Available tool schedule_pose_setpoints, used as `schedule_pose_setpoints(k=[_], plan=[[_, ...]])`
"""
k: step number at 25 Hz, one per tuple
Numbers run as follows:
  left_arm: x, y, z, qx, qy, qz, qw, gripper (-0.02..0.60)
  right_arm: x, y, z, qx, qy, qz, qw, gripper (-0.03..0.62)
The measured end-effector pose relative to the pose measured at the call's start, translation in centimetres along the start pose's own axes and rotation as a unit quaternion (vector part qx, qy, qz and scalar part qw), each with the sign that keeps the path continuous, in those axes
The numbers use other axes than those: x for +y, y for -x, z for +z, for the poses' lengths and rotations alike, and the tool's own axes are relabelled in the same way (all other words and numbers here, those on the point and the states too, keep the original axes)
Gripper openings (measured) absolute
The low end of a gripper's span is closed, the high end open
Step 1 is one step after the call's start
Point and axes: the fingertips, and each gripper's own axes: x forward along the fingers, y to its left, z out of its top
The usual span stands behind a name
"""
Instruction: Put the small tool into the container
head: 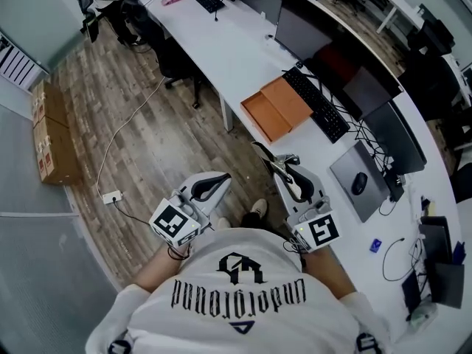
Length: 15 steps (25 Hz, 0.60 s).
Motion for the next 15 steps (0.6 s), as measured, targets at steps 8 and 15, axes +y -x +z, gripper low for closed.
schedule_pose_setpoints(k=[8,15], plan=[[0.8,-6.8,0.4,0.004,0.0,0.002,1.0,0.014,-6.5,-0.6,-0.3,-0.009,0.0,0.005,1.0,0.086],[0.9,-11.9,1.3,-0.003,-0.01,0.007,0.9999,0.014,-11.4,0.4,-0.7,-0.015,0.007,0.005,1.0,0.087]])
